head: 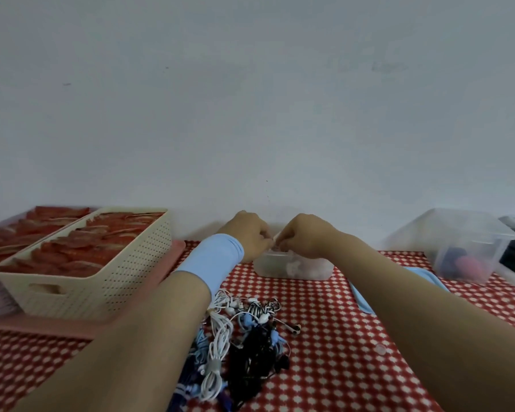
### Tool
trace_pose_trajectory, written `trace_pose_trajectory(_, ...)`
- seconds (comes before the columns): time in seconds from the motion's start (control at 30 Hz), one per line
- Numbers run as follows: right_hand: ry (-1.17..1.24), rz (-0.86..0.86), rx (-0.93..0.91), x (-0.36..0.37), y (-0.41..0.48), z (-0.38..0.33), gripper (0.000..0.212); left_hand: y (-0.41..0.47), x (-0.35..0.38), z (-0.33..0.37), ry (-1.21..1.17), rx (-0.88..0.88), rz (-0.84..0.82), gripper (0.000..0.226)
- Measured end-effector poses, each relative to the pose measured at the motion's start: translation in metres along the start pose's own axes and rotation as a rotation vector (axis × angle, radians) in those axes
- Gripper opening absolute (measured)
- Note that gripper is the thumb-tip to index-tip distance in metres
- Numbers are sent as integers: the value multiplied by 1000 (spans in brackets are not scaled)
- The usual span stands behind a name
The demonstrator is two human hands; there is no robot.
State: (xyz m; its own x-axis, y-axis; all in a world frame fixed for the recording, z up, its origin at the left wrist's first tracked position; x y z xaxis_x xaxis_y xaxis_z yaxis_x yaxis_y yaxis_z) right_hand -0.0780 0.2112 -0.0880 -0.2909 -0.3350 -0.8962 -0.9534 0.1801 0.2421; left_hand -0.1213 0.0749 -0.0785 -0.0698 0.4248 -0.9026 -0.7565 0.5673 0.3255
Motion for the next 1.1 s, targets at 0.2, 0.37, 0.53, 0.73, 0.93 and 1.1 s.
trace_pose_trajectory(0.2,-24,156,-85,-30,-17,-30,29,-29,-30,-6,-71,-20,69,16)
trace_pose_trajectory(0.37,97,129,-187,-40,-51,-71,24,-67,-44,-10,-86,-73,6,13)
trace_pose_trajectory(0.53,22,-179,-178,-15,-88,-85,19,-105,-42,-2,-68,-51,-165,8)
trace_pose_trajectory(0.73,-64,-287,-140,17,-109,-71,39,-136,-34,-3,-15,-47,-327,25)
trace_pose_trajectory(0.93,66,-228,-70,11,-116,-59,27,-142,-43,-5,-65,-97,-306,25)
trace_pose_trajectory(1.1,323,-74,-1,-7,-118,-51,30,-137,-53,6,-103,-119,-148,39)
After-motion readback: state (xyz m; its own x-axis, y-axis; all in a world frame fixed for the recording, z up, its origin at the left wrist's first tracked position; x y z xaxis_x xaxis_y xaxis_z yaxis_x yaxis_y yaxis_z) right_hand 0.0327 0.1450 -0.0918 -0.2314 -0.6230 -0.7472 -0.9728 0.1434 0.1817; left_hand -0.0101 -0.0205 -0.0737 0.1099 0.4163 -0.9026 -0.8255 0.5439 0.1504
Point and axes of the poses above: each hand's wrist, its own y-axis towards the middle knuckle, its own x-axis out of the palm, z = x × y, the point moved 5 cm from there along y, towards the middle knuckle, and after that the axes turned 10 degrees about z, right-handed, at the moved point
